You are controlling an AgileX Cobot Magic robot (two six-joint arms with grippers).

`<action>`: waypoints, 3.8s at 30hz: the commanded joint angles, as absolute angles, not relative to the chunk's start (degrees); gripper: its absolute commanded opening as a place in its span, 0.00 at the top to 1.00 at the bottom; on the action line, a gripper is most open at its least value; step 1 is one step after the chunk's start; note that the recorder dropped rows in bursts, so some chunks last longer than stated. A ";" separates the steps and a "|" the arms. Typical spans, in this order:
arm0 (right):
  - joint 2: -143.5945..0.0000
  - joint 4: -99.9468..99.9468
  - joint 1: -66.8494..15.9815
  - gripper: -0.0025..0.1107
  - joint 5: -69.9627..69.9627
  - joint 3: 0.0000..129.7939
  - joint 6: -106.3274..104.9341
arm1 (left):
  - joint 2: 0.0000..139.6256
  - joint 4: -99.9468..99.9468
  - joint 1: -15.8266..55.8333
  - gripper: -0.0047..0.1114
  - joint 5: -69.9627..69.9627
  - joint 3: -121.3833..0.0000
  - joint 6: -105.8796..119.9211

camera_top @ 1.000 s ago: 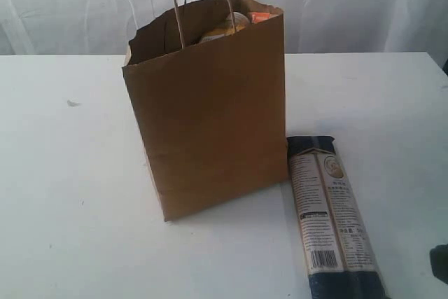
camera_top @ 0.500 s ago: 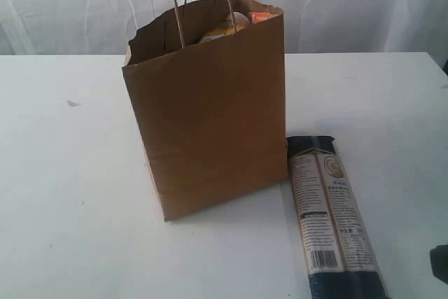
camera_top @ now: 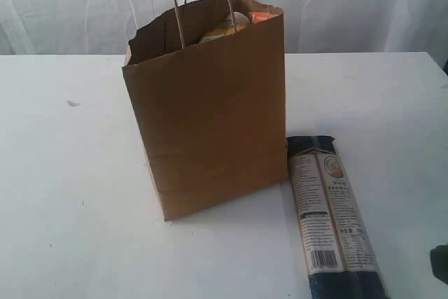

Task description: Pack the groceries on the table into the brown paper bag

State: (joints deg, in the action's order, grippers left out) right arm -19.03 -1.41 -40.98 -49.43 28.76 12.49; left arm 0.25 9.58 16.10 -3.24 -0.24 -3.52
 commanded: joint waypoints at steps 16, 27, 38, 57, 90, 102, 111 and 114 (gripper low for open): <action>-18.79 -1.42 -40.60 0.98 -41.71 28.48 11.16 | 0.00 9.67 16.00 0.96 -3.38 0.00 -3.84; -18.79 -0.66 -40.60 0.98 -33.70 28.48 17.43 | 0.00 9.67 16.00 0.96 -3.38 0.00 -3.84; -29.76 22.74 -40.60 0.98 -44.15 34.24 33.04 | 0.00 9.67 16.00 0.96 -3.38 0.00 -3.84; -84.88 14.39 -17.60 0.28 -20.86 45.87 23.44 | 0.00 9.67 16.00 0.96 -3.38 0.00 -3.84; -97.55 -3.83 -5.87 0.97 -23.73 50.83 -6.82 | 0.00 9.67 16.00 0.96 -3.38 0.00 -3.84; -97.50 -4.57 -7.94 0.30 -23.75 50.73 -6.82 | 0.00 9.68 16.00 0.96 -3.38 0.00 -3.69; -100.67 -7.05 -9.87 0.27 -21.30 50.73 -6.92 | 0.00 9.68 16.00 0.96 -3.38 0.00 -3.69; -101.61 -6.90 -10.80 0.24 -19.73 50.73 -7.72 | 0.00 9.68 16.00 0.96 -3.38 0.00 -3.69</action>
